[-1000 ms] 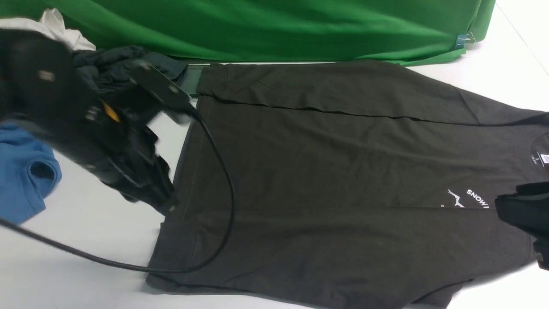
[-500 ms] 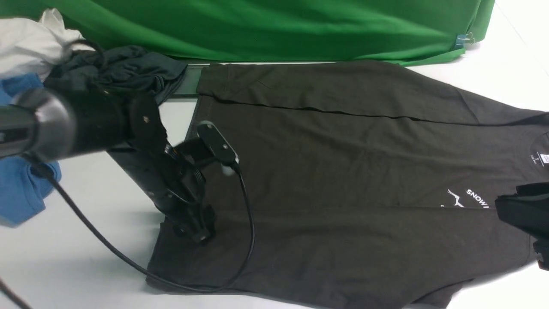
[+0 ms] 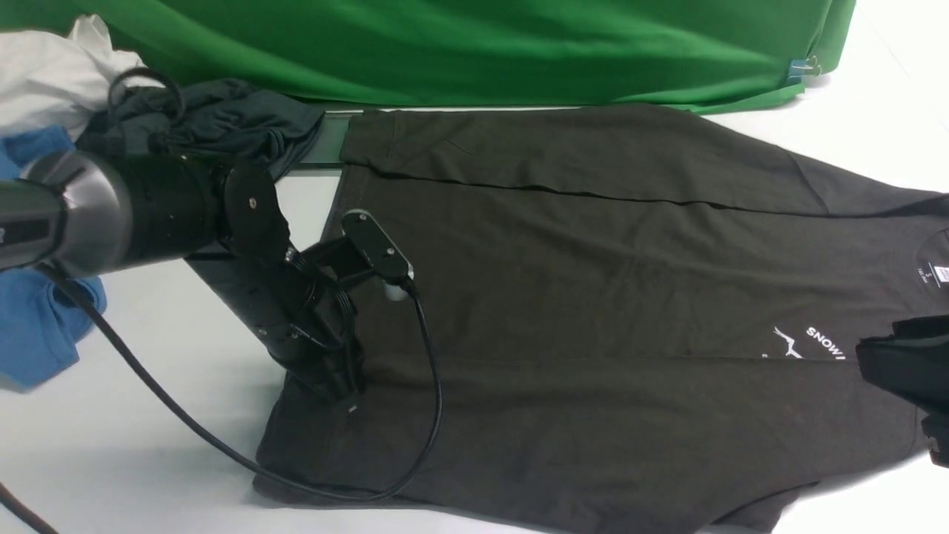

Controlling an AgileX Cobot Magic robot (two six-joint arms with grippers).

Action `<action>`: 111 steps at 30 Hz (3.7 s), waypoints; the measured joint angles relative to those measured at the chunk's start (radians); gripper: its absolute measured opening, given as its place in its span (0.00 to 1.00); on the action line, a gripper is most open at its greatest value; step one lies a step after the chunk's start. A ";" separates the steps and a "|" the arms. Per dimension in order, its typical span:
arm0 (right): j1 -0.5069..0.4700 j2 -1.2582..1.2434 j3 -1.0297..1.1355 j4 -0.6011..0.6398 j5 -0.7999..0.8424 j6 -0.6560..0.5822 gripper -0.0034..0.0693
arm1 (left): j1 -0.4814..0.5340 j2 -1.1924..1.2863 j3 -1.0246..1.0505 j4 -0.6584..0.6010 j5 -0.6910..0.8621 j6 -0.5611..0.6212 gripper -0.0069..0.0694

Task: Fold a long-sleeved shirt on a white desktop.
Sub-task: 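Grasp the left edge of the dark T-shirt lying flat on the table, then fold the left side of the black T-shirt inward over its body, then grab the top left corner of the dark shirt with the left gripper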

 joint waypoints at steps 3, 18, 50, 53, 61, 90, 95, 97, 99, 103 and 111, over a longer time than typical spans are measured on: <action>0.000 0.000 0.000 0.000 0.000 0.000 0.38 | 0.000 -0.018 -0.024 0.000 0.021 0.000 0.18; 0.000 0.000 0.000 0.000 0.000 0.000 0.38 | 0.000 -0.026 -0.214 0.106 0.014 0.000 0.18; 0.000 0.000 0.000 0.000 -0.031 0.054 0.38 | 0.025 0.057 -0.262 0.239 -0.041 -0.320 0.98; 0.000 0.000 0.000 0.000 -0.032 0.054 0.38 | 0.069 0.033 -0.262 0.218 -0.024 -0.432 0.99; 0.000 0.014 0.000 0.000 -0.027 0.062 0.38 | 0.253 0.029 -0.313 -0.163 -0.030 -0.550 1.00; 0.000 0.330 -0.391 0.186 0.028 0.130 0.38 | 0.294 0.645 -0.929 -0.491 -0.161 -0.588 0.89; 0.000 0.330 -0.391 0.188 0.012 0.130 0.38 | 0.294 0.661 -0.936 -0.545 -0.181 -0.521 0.69; 0.000 0.330 -0.391 0.188 0.007 0.130 0.38 | 0.294 0.662 -0.936 -0.549 -0.185 -0.506 0.59; 0.000 0.330 -0.391 0.188 0.004 0.130 0.38 | 0.294 0.662 -0.936 -0.549 -0.189 -0.502 0.47; 0.000 0.330 -0.391 0.188 -0.001 0.130 0.38 | 0.294 0.662 -0.937 -0.549 -0.189 -0.501 0.24; 0.000 0.330 -0.391 0.190 0.000 0.130 0.38 | 0.294 0.648 -0.943 -0.552 -0.180 -0.501 0.11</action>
